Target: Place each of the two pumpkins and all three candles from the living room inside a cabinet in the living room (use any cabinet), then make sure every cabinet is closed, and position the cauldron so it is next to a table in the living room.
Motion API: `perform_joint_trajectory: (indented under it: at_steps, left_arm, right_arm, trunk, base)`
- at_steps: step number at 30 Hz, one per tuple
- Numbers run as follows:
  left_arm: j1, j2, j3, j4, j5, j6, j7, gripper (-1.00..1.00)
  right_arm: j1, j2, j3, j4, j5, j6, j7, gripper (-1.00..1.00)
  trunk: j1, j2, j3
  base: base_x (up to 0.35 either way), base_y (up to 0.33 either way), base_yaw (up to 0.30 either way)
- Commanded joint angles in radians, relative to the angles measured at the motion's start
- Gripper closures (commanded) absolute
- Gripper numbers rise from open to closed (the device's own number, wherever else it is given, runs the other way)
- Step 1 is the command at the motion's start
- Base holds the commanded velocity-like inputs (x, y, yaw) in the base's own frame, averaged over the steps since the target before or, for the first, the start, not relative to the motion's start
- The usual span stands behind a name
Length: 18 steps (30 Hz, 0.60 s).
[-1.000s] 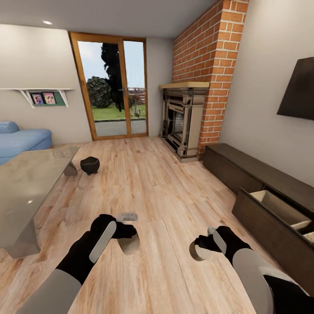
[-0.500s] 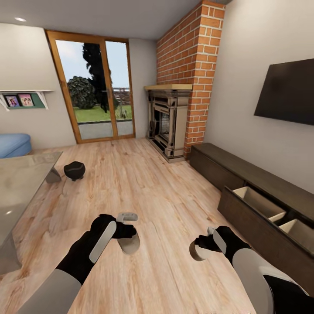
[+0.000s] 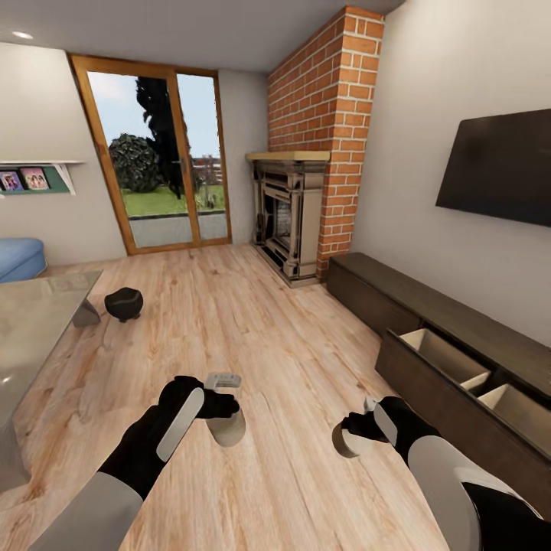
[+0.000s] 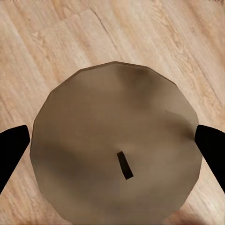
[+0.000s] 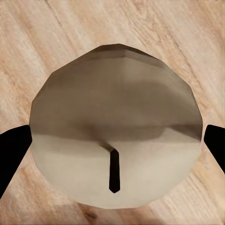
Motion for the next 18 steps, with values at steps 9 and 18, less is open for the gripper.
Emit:
perform_joint_trajectory:
  at_steps: [9,18]
  left_arm:
    - [-0.001,0.001,-0.003,-0.001,0.011,0.002,0.01,1.0]
    - [-0.001,0.001,-0.003,-0.001,0.011,0.002,0.01,1.0]
  right_arm:
    - [0.0,0.0,-0.005,-0.002,0.002,0.004,0.004,1.0]
    - [0.0,0.0,-0.005,-0.002,0.002,0.004,0.004,1.0]
  trunk:
    - [-0.035,0.063,0.027]
    - [-0.069,0.126,0.055]
  base:
    - [0.0,0.0,-0.039]
    - [0.0,0.0,-0.251]
